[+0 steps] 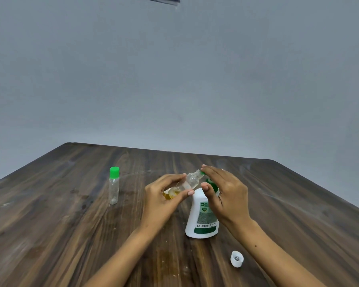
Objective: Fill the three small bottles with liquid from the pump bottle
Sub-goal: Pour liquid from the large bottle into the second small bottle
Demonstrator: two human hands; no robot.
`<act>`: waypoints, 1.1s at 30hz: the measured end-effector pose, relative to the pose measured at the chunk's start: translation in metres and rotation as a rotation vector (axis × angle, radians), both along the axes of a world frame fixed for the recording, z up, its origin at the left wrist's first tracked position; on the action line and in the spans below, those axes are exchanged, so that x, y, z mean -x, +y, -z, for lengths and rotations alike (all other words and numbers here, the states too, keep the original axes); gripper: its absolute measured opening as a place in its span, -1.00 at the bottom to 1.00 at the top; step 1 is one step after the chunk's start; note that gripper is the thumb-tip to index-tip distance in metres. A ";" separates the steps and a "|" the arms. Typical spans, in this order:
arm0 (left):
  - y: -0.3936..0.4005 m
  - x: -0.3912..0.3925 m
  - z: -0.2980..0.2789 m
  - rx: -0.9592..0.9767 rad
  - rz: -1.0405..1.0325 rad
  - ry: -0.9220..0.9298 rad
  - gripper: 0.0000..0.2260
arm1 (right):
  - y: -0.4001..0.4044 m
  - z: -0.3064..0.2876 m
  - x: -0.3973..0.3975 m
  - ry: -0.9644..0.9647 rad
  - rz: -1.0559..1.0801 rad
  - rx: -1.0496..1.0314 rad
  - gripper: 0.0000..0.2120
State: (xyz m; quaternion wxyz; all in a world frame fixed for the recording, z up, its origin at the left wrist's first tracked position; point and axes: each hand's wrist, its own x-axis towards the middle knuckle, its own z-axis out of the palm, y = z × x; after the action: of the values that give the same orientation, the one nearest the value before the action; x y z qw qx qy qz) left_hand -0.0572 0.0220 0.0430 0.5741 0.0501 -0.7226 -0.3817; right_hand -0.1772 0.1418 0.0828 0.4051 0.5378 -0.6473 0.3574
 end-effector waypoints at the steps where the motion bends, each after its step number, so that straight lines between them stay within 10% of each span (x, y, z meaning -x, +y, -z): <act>1: 0.000 0.000 0.000 -0.003 0.001 -0.003 -0.64 | 0.000 0.002 0.000 -0.011 -0.003 -0.002 -0.30; 33: -0.001 0.000 -0.002 -0.054 0.031 0.032 -0.56 | 0.009 -0.009 -0.004 -0.026 -0.003 -0.114 -0.32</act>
State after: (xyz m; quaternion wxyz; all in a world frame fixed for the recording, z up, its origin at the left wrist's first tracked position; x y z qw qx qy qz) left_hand -0.0572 0.0209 0.0446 0.5780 0.0486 -0.7035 -0.4106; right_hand -0.1730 0.1504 0.0922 0.3647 0.5562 -0.6711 0.3275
